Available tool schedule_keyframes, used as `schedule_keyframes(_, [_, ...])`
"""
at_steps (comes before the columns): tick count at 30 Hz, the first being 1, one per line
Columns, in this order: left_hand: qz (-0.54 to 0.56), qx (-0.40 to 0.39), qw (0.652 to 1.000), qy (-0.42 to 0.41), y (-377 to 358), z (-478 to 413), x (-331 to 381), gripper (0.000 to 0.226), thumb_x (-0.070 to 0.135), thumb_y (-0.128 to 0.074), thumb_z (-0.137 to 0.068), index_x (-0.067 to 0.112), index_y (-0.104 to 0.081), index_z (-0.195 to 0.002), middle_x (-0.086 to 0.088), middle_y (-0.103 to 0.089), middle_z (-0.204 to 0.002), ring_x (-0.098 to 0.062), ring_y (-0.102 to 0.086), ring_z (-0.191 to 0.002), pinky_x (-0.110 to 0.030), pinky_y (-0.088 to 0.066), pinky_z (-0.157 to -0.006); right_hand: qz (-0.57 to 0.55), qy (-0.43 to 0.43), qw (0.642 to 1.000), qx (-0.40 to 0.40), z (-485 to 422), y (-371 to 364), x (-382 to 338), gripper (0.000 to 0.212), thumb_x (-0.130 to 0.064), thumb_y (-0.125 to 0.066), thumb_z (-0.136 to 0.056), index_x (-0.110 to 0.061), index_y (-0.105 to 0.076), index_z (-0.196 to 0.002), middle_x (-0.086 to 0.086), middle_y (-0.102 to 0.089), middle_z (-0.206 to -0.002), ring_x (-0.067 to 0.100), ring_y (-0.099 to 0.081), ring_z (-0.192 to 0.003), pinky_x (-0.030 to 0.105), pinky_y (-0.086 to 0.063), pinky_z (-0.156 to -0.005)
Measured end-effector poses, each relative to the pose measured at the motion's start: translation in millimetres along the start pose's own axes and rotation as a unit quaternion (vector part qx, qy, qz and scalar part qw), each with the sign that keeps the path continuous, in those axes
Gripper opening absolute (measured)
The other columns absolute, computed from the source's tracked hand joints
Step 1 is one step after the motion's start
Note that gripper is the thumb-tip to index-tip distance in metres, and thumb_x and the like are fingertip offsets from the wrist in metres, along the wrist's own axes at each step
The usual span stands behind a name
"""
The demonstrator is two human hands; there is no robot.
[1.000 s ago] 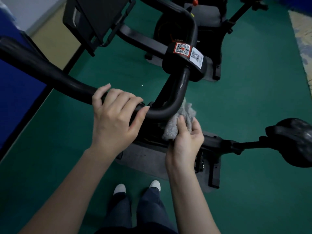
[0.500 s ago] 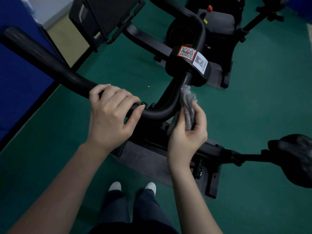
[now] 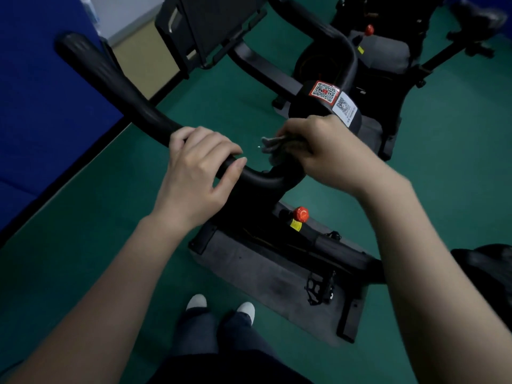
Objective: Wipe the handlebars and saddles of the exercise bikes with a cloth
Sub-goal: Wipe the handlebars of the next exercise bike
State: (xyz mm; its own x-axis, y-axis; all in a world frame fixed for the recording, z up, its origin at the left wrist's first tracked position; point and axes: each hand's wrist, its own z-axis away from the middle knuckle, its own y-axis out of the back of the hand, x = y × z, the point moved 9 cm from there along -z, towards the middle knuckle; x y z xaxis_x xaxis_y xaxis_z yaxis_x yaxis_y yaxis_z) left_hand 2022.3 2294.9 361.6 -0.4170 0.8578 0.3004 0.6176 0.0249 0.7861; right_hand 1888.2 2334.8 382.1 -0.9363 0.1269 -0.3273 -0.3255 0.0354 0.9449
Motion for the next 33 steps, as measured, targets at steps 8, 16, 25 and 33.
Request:
schedule_keyframes(8, [0.007, -0.022, 1.000, 0.013, 0.4, -0.6, -3.7, 0.027, 0.019, -0.042, -0.098, 0.009, -0.066, -0.092, -0.001, -0.065, -0.090, -0.024, -0.057, -0.091, -0.035, -0.029, -0.093, -0.052, -0.017, 0.992, -0.110, -20.2, -24.9, -33.4, 0.022, -0.010, -0.056, -0.084, -0.013, -0.067, -0.102, 0.006, -0.068, -0.092, 0.023, -0.061, -0.096, 0.030, -0.048, -0.081])
schedule_keyframes(16, [0.000, -0.033, 0.999, 0.006, -2.3, -0.4, -6.4, 0.023, 0.018, -0.045, -0.097, 0.011, -0.066, -0.094, 0.000, -0.065, -0.089, -0.023, -0.058, -0.090, -0.035, -0.030, -0.092, -0.088, -0.004, 0.995, 0.048, 20.8, -17.8, -32.7, 0.028, 0.007, -0.055, -0.083, -0.008, -0.068, -0.103, 0.007, -0.067, -0.093, 0.026, -0.059, -0.090, 0.023, -0.042, -0.078])
schedule_keyframes(25, [-0.005, -0.015, 1.000, 0.005, -2.9, -1.1, -7.8, 0.028, 0.017, -0.041, -0.098, 0.013, -0.065, -0.083, 0.001, -0.063, -0.081, -0.023, -0.059, -0.085, -0.034, -0.029, -0.091, -0.060, -0.057, 0.956, 0.280, 53.0, -6.8, 6.3, 0.024, 0.011, -0.056, -0.087, -0.004, -0.068, -0.102, 0.003, -0.064, -0.104, 0.028, -0.056, -0.100, 0.028, -0.043, -0.092])
schedule_keyframes(33, [-0.010, -0.001, 1.000, 0.002, -1.7, -1.6, -5.5, 0.029, 0.020, -0.042, -0.098, 0.013, -0.065, -0.082, 0.001, -0.064, -0.081, -0.024, -0.058, -0.085, -0.035, -0.028, -0.091, -0.086, -0.075, 0.932, 0.343, 56.4, -9.3, 24.3, 0.032, 0.013, -0.060, -0.082, -0.007, -0.069, -0.105, -0.010, -0.057, -0.107, 0.025, -0.057, -0.103, 0.022, -0.042, -0.093])
